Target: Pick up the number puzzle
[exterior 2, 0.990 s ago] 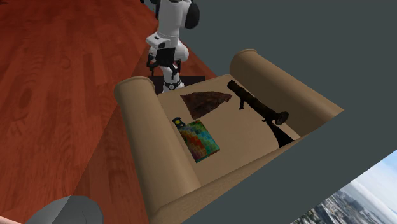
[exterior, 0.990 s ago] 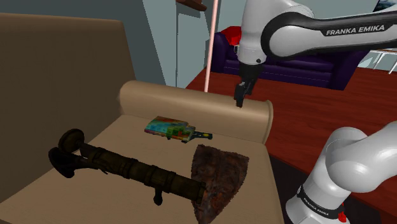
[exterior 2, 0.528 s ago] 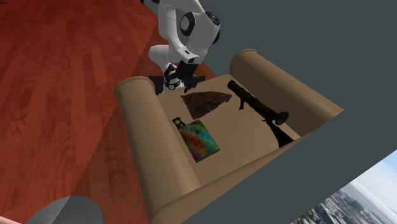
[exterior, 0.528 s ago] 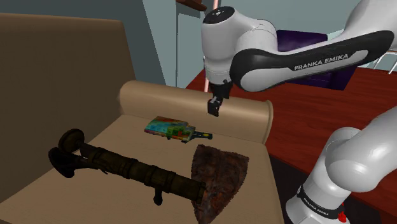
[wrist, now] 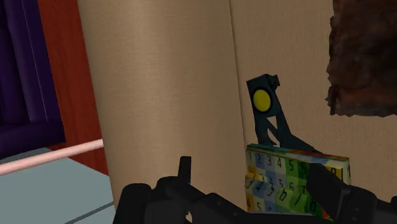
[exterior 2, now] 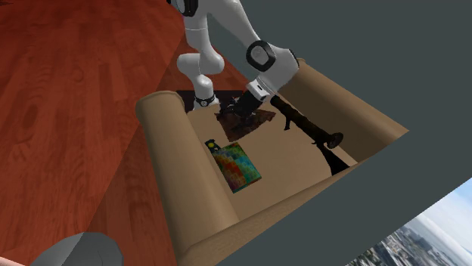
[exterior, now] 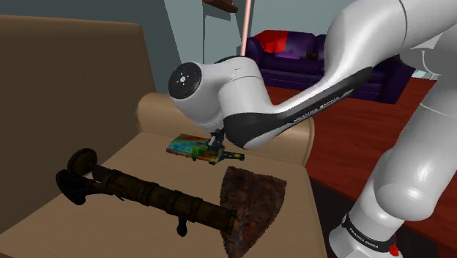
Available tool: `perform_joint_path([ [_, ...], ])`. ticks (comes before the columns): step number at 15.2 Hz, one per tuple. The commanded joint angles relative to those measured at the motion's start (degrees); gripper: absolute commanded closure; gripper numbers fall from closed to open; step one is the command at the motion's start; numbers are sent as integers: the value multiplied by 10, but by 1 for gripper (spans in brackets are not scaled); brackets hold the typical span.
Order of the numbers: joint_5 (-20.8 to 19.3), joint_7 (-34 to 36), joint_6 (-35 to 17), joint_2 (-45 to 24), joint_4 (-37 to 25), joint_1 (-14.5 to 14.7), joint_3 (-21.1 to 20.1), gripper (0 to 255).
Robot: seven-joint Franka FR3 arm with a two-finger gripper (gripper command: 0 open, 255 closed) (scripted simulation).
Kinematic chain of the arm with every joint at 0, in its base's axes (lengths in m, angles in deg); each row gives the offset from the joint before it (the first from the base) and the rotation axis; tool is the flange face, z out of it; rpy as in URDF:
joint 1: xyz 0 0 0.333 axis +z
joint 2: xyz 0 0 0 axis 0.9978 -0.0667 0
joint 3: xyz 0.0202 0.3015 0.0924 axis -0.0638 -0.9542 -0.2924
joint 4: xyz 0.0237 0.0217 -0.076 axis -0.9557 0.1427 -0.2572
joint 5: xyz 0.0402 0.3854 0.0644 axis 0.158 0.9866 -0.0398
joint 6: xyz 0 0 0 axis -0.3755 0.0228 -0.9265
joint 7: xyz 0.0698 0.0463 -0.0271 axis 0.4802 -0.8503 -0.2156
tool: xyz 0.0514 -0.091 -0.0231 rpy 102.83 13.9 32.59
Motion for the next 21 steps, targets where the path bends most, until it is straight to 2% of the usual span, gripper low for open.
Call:
perform_joint_path([
  [1, -74, 52, 48, -79, -41, 18, -22, 0],
  [5, -199, 108, 145, -226, -127, 93, -10, 0],
  [6, -213, 112, 156, -243, -139, 105, -3, 0],
  [15, -228, 149, 141, -279, -128, 114, 8, 0],
  [16, -228, 149, 140, -278, -127, 113, 8, 255],
  [21, -228, 149, 140, -277, -127, 113, 8, 255],
])
